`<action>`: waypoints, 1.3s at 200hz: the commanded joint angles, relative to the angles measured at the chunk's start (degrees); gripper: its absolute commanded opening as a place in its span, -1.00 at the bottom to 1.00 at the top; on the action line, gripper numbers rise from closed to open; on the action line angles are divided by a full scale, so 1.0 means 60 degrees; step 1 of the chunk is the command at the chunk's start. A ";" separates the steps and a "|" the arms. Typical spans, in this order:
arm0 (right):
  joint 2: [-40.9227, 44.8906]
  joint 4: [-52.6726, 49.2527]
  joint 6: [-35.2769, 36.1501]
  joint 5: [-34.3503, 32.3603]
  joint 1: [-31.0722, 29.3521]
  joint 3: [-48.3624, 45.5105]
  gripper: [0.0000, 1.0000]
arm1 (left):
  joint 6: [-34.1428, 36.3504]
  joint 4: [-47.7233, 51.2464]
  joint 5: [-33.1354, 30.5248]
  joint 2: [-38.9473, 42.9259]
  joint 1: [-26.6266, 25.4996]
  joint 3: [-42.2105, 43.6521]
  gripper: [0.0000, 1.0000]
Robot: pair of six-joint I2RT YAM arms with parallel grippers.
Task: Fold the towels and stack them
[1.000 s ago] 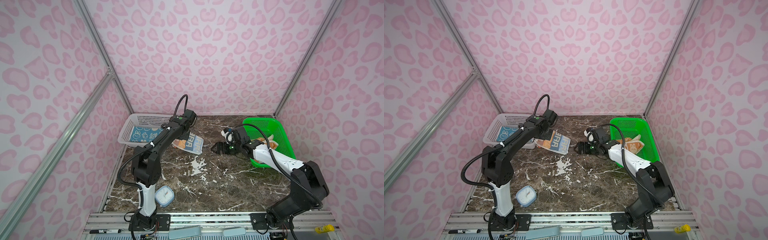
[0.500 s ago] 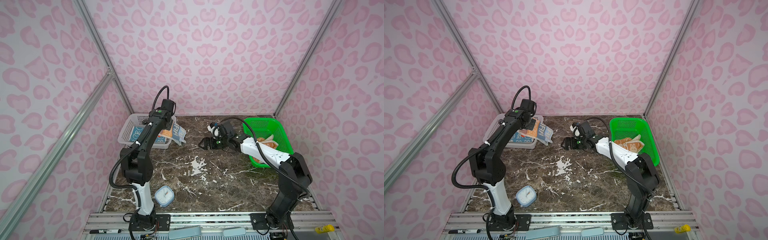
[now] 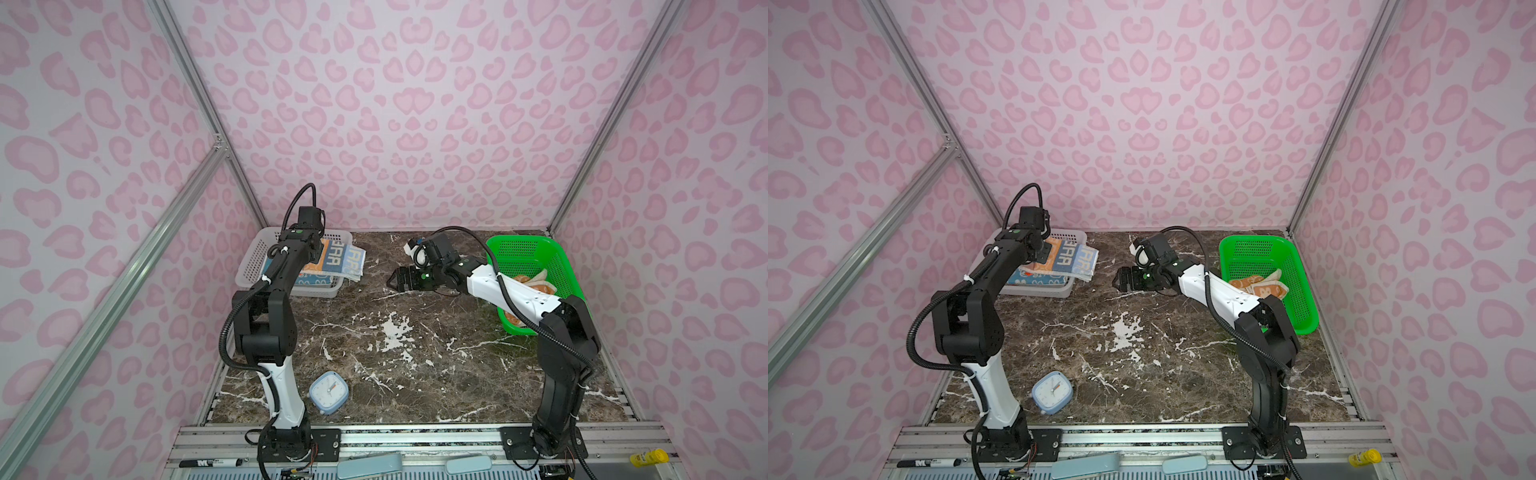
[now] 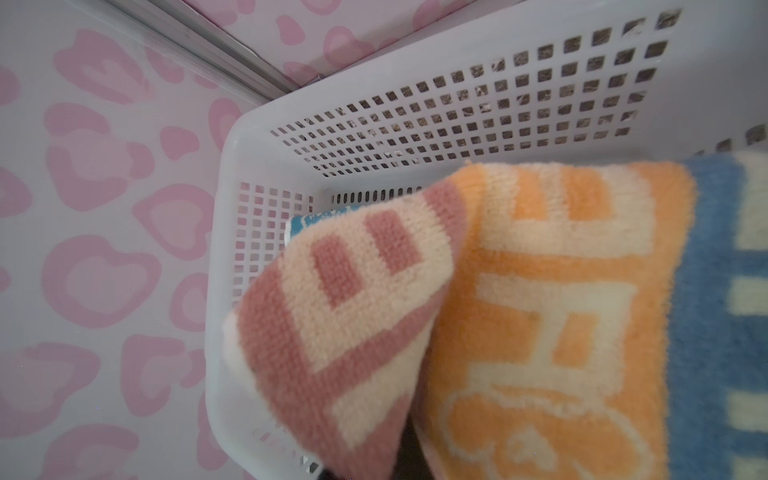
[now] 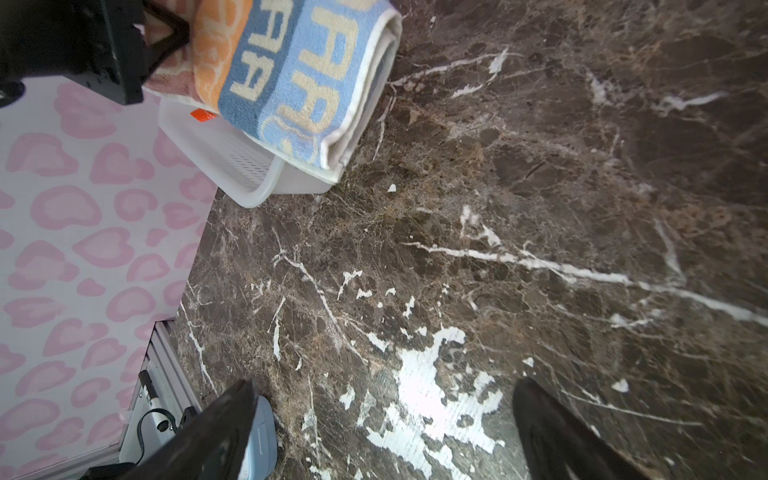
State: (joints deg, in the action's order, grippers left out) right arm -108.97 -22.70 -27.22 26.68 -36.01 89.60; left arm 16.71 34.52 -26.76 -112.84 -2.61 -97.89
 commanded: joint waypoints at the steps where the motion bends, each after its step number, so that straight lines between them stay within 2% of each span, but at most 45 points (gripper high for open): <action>1: -0.0324 -0.0224 0.0022 0.0126 -0.0047 0.0368 0.96 | 0.0239 -0.0671 0.0040 -0.0263 0.0196 -0.0008 -0.92; 55: -0.0855 -0.0647 0.0114 0.0194 -0.0095 0.1224 0.96 | 0.0175 -0.0751 0.0162 -0.0697 0.0678 -0.0093 -0.92; 104: -0.1440 -0.0903 0.0172 0.0352 -0.0090 0.1726 0.96 | 0.0385 -0.0686 -0.0149 -0.0831 0.0807 -0.0206 -0.92; 188: -0.2003 -0.0908 0.0067 0.0693 0.0083 0.2136 0.96 | 0.0615 -0.0605 -0.0071 -0.0749 0.0977 -0.0445 -0.92; 260: -0.1977 -0.0936 0.0079 0.0834 0.0154 0.2155 0.96 | 0.0619 -0.0623 -0.0298 -0.1352 0.1085 -0.0738 -0.92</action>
State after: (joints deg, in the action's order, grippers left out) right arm -120.73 -28.60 -26.81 30.61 -35.18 102.85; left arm 20.16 31.53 -27.22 -120.05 3.70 -101.25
